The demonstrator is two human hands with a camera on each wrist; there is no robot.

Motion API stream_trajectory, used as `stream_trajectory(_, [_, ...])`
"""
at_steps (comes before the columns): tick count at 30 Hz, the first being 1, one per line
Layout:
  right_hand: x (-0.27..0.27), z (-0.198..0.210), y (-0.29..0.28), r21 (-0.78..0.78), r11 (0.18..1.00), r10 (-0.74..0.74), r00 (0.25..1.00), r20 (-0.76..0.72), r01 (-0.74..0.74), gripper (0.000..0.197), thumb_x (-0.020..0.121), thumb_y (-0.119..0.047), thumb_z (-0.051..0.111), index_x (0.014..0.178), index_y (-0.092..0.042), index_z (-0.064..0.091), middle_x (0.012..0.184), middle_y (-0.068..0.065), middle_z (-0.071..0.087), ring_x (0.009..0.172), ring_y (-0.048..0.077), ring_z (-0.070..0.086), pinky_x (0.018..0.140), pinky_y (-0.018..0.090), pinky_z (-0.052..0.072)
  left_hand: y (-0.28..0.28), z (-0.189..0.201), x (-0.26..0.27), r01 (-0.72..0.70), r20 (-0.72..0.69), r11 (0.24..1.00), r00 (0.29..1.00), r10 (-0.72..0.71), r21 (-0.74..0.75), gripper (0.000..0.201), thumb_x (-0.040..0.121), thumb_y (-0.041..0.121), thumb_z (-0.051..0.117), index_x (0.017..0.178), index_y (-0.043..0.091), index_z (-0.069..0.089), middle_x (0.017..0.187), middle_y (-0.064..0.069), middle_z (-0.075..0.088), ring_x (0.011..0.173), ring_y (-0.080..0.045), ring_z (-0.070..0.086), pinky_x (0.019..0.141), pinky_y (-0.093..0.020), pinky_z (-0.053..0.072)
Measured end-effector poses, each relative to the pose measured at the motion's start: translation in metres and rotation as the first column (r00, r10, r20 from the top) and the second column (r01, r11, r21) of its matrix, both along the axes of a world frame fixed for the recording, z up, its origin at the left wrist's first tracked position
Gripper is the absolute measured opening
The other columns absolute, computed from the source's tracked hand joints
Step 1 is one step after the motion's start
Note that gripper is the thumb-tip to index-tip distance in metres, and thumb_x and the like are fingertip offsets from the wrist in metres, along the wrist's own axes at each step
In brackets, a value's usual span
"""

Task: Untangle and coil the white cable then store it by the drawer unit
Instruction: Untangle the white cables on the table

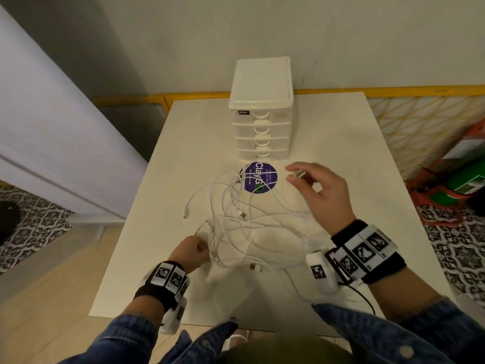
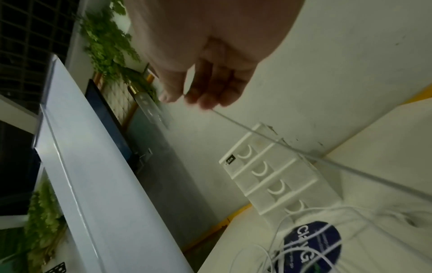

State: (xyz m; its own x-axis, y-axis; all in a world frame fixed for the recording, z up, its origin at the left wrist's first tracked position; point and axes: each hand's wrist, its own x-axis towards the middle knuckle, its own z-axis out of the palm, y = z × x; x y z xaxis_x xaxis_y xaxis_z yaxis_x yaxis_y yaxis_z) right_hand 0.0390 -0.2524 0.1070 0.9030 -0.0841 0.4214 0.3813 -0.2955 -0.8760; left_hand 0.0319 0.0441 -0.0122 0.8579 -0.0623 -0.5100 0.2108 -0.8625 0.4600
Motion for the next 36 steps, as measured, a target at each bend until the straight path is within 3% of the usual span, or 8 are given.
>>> stream_trajectory(3, [0.003, -0.003, 0.013, -0.166, 0.985, -0.033, 0.997, 0.065, 0.044, 0.012, 0.084, -0.026, 0.064, 0.091, -0.017, 0.068, 0.080, -0.010, 0.052, 0.071, 0.003, 0.050, 0.068, 0.020, 0.044, 0.005, 0.000, 0.003, 0.041, -0.021, 0.999, 0.999, -0.041, 0.034, 0.015, 0.076, 0.021, 0.073, 0.070, 0.019, 0.059, 0.066, 0.004, 0.059, 0.066, -0.018, 0.059, 0.063, -0.025, 0.044])
stream_trajectory(7, [-0.007, -0.036, 0.025, -0.240, 0.915, 0.232, 0.910, -0.342, -0.324, 0.015, 0.086, -0.044, 0.053, 0.086, -0.030, 0.057, 0.074, -0.005, 0.064, 0.066, 0.013, 0.060, 0.066, 0.031, 0.050, 0.015, 0.009, 0.014, -0.053, 0.147, 0.999, 0.988, 0.050, 0.013, 0.006, 0.081, 0.015, 0.065, 0.086, 0.010, 0.066, 0.085, -0.007, 0.067, 0.085, -0.026, 0.062, 0.072, -0.027, 0.042])
stream_trajectory(10, [-0.018, -0.067, 0.030, -0.442, 0.742, 0.195, 0.793, -0.577, -0.504, 0.021, 0.085, -0.040, 0.059, 0.096, -0.023, 0.064, 0.074, -0.011, 0.059, 0.063, -0.001, 0.053, 0.060, 0.019, 0.038, 0.018, 0.030, 0.022, -0.155, 0.345, 0.981, 0.920, 0.186, -0.116, 0.007, 0.083, 0.012, 0.066, 0.086, 0.007, 0.068, 0.080, -0.006, 0.065, 0.078, -0.023, 0.058, 0.068, -0.024, 0.038])
stream_trajectory(14, [-0.029, -0.100, 0.030, -0.575, 0.493, 0.004, 0.663, -0.749, -0.653, 0.027, 0.088, -0.026, 0.053, 0.111, -0.018, 0.064, 0.101, 0.004, 0.067, 0.098, 0.022, 0.060, 0.072, 0.023, 0.036, 0.014, 0.061, 0.028, -0.182, 0.524, 0.932, 0.785, 0.329, -0.313, 0.007, 0.083, 0.011, 0.070, 0.089, 0.007, 0.069, 0.074, -0.008, 0.063, 0.068, -0.015, 0.057, 0.057, -0.004, 0.038])
stream_trajectory(18, [-0.036, -0.113, 0.028, -0.531, 0.505, 0.000, 0.614, -0.789, -0.681, 0.029, 0.084, -0.033, 0.058, 0.106, -0.016, 0.068, 0.107, 0.004, 0.069, 0.100, 0.021, 0.061, 0.080, 0.027, 0.044, 0.006, 0.084, 0.034, -0.176, 0.566, 0.886, 0.712, 0.416, -0.429, 0.013, 0.081, 0.016, 0.073, 0.090, 0.016, 0.065, 0.067, 0.002, 0.058, 0.059, 0.005, 0.054, 0.059, -0.001, 0.038])
stream_trajectory(26, [-0.040, -0.118, 0.029, -0.603, 0.448, 0.103, 0.708, -0.699, -0.660, 0.021, 0.078, -0.032, 0.063, 0.093, -0.018, 0.067, 0.094, 0.002, 0.069, 0.083, 0.015, 0.055, 0.067, 0.021, 0.032, 0.004, 0.114, 0.044, -0.118, 0.609, 0.798, 0.583, 0.537, -0.590, 0.012, 0.086, 0.022, 0.067, 0.086, 0.025, 0.055, 0.083, 0.012, 0.061, 0.075, -0.011, 0.059, 0.070, -0.013, 0.048])
stream_trajectory(31, [-0.042, -0.120, 0.028, -0.611, 0.453, 0.088, 0.714, -0.694, -0.649, 0.021, 0.083, -0.029, 0.057, 0.086, -0.011, 0.067, 0.063, -0.012, 0.049, 0.075, 0.013, 0.047, 0.067, 0.023, 0.032, 0.015, 0.137, 0.046, -0.090, 0.567, 0.669, 0.457, 0.686, -0.738, 0.005, 0.093, 0.023, 0.054, 0.094, 0.022, 0.049, 0.091, -0.006, 0.069, 0.086, -0.018, 0.068, 0.082, -0.028, 0.054])
stream_trajectory(36, [-0.040, -0.112, 0.020, -0.586, 0.552, 0.047, 0.724, -0.689, -0.593, 0.023, 0.085, -0.032, 0.056, 0.100, -0.015, 0.061, 0.103, 0.003, 0.066, 0.095, 0.021, 0.059, 0.071, 0.024, 0.036, 0.018, 0.119, 0.049, -0.203, 0.493, 0.685, 0.556, 0.669, -0.700, 0.015, 0.100, 0.026, 0.040, 0.103, 0.012, 0.047, 0.074, -0.001, 0.053, 0.065, -0.015, 0.058, 0.066, -0.024, 0.054])
